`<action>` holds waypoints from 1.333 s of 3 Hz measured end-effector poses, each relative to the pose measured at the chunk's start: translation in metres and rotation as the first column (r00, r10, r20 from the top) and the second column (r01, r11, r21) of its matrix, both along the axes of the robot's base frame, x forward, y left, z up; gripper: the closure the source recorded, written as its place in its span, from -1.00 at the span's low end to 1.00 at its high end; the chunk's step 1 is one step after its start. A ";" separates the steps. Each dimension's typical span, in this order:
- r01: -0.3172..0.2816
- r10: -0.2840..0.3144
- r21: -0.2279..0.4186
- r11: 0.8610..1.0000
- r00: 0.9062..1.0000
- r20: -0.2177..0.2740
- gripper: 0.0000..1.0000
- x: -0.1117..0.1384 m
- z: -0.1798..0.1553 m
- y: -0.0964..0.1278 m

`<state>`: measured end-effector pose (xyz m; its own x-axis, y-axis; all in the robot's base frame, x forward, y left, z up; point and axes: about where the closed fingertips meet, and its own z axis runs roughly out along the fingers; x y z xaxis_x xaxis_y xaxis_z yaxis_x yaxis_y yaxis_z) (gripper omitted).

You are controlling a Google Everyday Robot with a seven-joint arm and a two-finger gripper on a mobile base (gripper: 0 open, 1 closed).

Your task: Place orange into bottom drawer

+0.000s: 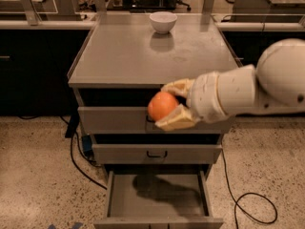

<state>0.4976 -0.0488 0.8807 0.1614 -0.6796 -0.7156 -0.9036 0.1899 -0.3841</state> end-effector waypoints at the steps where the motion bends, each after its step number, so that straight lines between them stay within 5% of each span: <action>1: 0.075 -0.072 0.068 0.995 0.996 -0.042 1.00 -0.020 -0.064 0.004; 2: 0.164 -0.154 0.071 0.984 0.980 -0.127 1.00 -0.043 -0.145 0.005; 3: 0.190 -0.185 0.003 0.982 0.957 -0.224 1.00 -0.081 -0.254 0.012; 4: 0.190 -0.185 0.003 0.982 0.957 -0.224 1.00 -0.081 -0.254 0.012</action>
Offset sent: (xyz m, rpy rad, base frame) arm -0.1261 0.0177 -0.3245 0.0385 0.3683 -0.2398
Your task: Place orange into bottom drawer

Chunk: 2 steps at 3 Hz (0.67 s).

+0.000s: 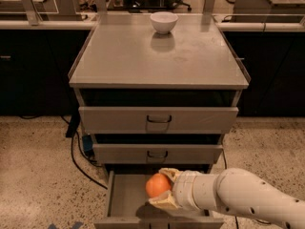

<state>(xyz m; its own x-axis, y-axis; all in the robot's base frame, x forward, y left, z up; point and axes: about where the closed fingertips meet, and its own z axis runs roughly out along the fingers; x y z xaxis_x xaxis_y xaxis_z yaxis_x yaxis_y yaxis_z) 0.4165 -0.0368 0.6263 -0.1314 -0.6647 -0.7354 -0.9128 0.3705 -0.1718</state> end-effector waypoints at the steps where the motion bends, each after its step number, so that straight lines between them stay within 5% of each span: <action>1: 0.028 -0.028 0.006 1.000 1.000 0.008 1.00 0.004 -0.029 -0.004; 2: 0.097 -0.097 0.010 0.995 0.995 0.002 1.00 0.031 -0.109 -0.018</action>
Offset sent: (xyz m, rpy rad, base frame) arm 0.0809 -0.0420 -0.2593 0.0454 0.0421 -0.2504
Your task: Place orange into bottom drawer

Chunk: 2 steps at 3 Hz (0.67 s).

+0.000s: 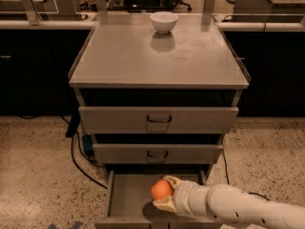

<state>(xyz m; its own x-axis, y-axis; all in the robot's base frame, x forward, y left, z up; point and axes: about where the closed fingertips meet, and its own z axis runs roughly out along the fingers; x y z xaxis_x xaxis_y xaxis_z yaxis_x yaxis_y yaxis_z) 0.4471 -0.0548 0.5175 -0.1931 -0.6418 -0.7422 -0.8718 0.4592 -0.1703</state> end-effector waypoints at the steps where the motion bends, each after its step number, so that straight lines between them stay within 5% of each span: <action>1: 0.094 -0.095 -0.016 0.995 0.995 -0.042 1.00 0.052 -0.108 -0.025; 2: 0.151 -0.150 0.000 0.989 0.983 -0.109 1.00 0.068 -0.174 -0.040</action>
Offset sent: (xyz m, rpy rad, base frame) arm 0.0824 -0.0609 -0.2365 0.0127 0.1697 -0.1989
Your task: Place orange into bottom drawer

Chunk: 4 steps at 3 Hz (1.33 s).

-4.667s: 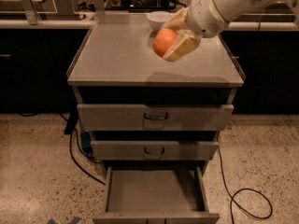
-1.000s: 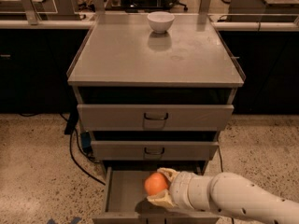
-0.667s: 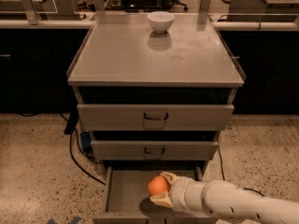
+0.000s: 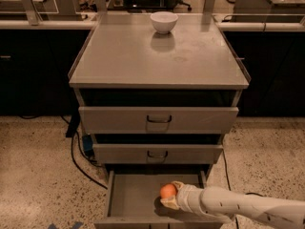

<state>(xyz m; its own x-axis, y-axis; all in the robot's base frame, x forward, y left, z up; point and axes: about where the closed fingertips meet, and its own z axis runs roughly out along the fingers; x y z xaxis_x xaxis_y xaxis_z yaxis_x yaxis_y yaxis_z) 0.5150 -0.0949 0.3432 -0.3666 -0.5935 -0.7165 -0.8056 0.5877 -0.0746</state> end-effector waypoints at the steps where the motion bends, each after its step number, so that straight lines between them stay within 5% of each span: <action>1: 0.000 0.000 0.000 1.000 1.000 0.000 1.00 0.000 0.000 0.000; 2: -0.005 0.005 0.031 1.000 1.000 -0.009 1.00 0.008 -0.017 -0.002; 4: -0.044 0.050 0.131 0.990 0.998 -0.046 1.00 0.057 -0.105 0.001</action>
Offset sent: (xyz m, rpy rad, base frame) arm 0.0163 -0.0105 -0.0207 0.0638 0.0126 -0.0289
